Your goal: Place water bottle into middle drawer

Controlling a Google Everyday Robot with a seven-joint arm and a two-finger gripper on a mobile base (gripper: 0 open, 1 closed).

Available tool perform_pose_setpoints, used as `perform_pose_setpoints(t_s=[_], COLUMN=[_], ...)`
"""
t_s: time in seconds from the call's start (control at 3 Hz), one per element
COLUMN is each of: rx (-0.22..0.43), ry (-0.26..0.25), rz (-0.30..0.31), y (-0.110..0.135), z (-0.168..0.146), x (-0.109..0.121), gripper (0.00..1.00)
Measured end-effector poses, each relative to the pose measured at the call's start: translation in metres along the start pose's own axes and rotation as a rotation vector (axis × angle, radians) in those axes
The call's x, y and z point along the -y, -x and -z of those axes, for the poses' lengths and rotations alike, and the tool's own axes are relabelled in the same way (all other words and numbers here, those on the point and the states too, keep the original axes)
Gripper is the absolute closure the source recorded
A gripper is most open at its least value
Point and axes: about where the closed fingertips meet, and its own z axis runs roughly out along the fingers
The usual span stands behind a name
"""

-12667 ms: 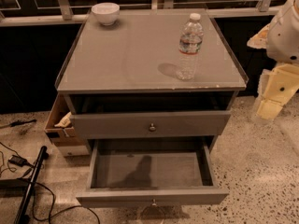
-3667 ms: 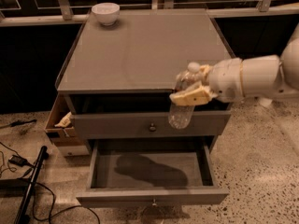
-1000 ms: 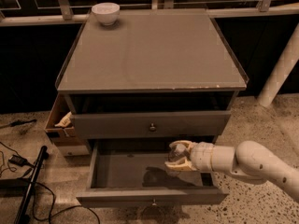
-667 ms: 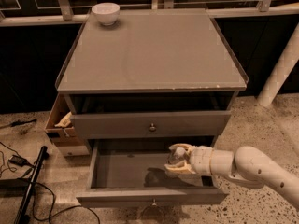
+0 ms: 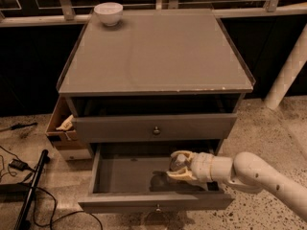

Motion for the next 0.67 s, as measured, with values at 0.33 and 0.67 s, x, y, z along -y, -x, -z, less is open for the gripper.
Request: perform_pose_setpoints(t_s=[0.33,0.67], rx=[0.004,0.024], ry=[0.020,0.035], rz=[-0.021,-0.029], y=[-0.013,-0.021], z=[-0.017,-0.036], x=[0.002,0.005], gripper=[1.00,1.00])
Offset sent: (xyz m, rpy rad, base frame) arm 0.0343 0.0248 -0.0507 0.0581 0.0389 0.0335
